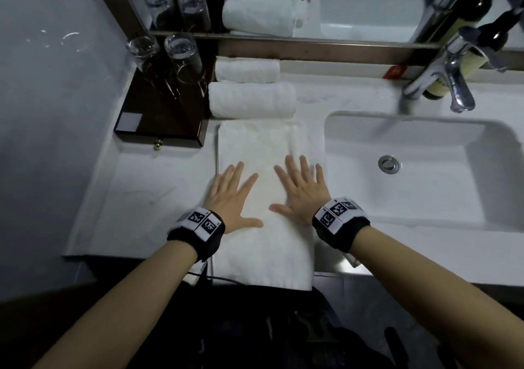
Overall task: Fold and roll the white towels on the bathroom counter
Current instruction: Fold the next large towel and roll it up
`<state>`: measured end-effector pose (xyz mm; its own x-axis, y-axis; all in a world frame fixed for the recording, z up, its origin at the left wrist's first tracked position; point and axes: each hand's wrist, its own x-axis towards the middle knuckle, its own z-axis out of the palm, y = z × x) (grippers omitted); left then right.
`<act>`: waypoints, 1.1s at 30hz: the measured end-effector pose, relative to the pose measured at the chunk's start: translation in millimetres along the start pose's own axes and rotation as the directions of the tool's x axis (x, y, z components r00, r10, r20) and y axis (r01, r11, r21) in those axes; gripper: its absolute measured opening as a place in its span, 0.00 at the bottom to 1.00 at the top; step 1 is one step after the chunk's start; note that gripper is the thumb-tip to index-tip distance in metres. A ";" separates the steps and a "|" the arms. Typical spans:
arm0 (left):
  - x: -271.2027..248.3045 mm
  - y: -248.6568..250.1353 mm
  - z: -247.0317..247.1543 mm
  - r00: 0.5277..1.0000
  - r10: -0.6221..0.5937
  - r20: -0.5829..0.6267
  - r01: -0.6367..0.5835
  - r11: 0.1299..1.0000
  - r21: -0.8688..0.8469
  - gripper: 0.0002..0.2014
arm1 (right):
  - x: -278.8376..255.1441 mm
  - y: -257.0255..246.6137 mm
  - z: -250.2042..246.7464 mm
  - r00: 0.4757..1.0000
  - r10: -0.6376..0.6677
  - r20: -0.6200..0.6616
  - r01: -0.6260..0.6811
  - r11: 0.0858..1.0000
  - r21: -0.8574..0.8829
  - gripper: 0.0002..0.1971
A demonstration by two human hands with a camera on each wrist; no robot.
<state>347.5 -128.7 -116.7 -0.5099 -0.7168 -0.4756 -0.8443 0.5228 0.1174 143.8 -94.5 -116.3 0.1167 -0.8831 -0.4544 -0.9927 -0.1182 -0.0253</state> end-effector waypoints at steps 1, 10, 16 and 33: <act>4.0 -0.5 -1.9 1.000 -0.004 -0.003 0.004 1.000 0.004 0.55 | 3.0 1.6 -2.0 1.000 0.004 -0.004 -0.004 1.000 -0.015 0.47; 3.9 18.6 -18.6 0.997 0.046 -0.069 -0.038 0.992 0.121 0.45 | -13.2 -27.2 -13.7 0.997 0.005 -0.081 -0.011 0.998 -0.067 0.34; -36.6 12.1 14.2 0.983 0.153 -0.106 -0.141 0.983 0.116 0.31 | -53.2 -45.1 23.9 0.989 0.014 -0.147 0.006 0.991 0.134 0.31; -96.7 5.7 41.4 0.914 0.340 -0.221 -0.308 0.937 0.167 0.36 | -123.2 -96.9 66.6 0.994 0.052 -0.092 -0.055 0.998 -0.028 0.56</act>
<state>398.8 -37.3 -106.1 -0.7895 -0.5797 -0.2018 -0.6064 0.7874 0.1107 223.5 56.0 -117.1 0.0669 -0.9261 -0.3712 -0.9963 -0.0819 0.0248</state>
